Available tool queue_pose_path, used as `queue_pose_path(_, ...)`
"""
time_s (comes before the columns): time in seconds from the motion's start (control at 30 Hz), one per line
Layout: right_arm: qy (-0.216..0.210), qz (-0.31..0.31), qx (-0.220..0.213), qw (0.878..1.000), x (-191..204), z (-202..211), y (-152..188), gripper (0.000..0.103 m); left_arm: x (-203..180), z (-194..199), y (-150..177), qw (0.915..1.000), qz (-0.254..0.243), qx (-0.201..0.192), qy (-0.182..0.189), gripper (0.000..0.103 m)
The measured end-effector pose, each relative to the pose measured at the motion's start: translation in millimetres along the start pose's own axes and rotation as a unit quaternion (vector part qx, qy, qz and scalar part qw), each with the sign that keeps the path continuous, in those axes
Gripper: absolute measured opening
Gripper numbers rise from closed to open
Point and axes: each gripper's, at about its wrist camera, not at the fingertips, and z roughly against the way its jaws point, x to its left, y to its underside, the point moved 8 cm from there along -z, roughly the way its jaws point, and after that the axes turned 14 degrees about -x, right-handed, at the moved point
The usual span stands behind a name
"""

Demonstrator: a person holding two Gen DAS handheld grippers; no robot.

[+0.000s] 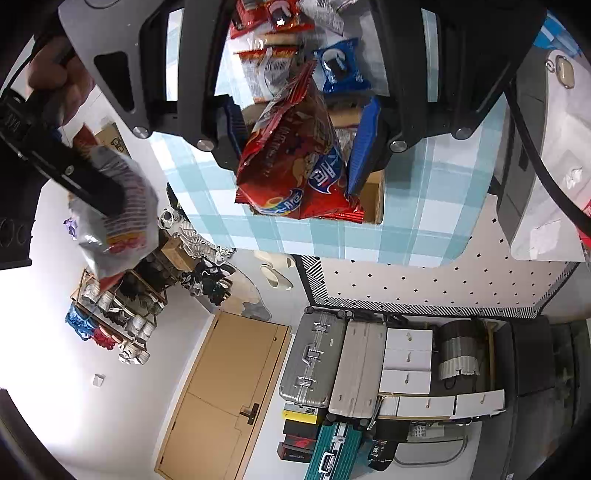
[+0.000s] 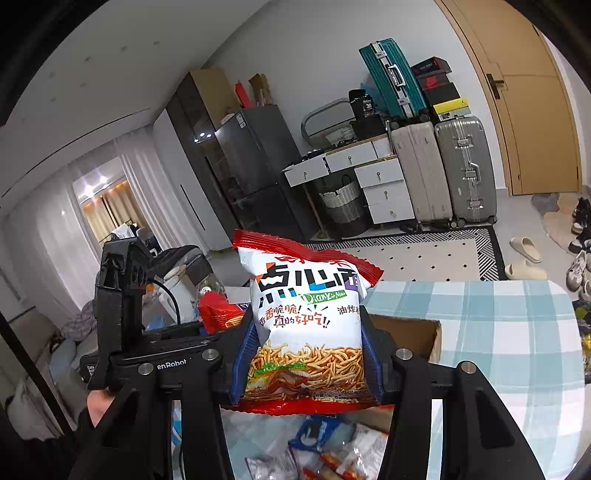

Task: Organize snacks
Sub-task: 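Carry both bags over the cardboard box with both grippers, then open both grippers to drop the noodle bag and red chip bag into the box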

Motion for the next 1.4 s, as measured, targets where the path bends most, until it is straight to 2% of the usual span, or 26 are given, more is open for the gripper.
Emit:
queue_pose_path(0.17, 0.008, -0.012, 0.013, 1.000, -13, -28, -3, 0.050, 1, -22, -6, 0.9999, -0.007, 0.008, -0.011, 0.046)
queue_pose_path(0.27, 0.017, -0.006, 0.026, 1.000, -21, -46, 0, 0.050, 7, -44, 0, 0.9997, 0.012, 0.021, -0.003, 0.046)
queue_pose_path(0.4, 0.028, -0.008, 0.045, 0.999, -34, -67, 11, 0.050, 21, -73, 12, 0.9989, 0.022, 0.041, -0.008, 0.046)
queue_pose_path(0.63, 0.045, -0.009, 0.072, 0.996, -58, -91, 30, 0.050, 37, -101, 23, 0.9982, 0.021, 0.054, -0.017, 0.046)
queue_pose_path(1.2, 0.079, -0.012, 0.131, 0.988, -91, -122, 75, 0.050, 41, -149, 53, 0.9958, 0.009, 0.091, -0.005, 0.046)
queue_pose_path(1.4, 0.087, -0.003, 0.146, 0.985, -97, -128, 88, 0.050, 46, -167, 64, 0.9927, 0.027, 0.117, -0.009, 0.048)
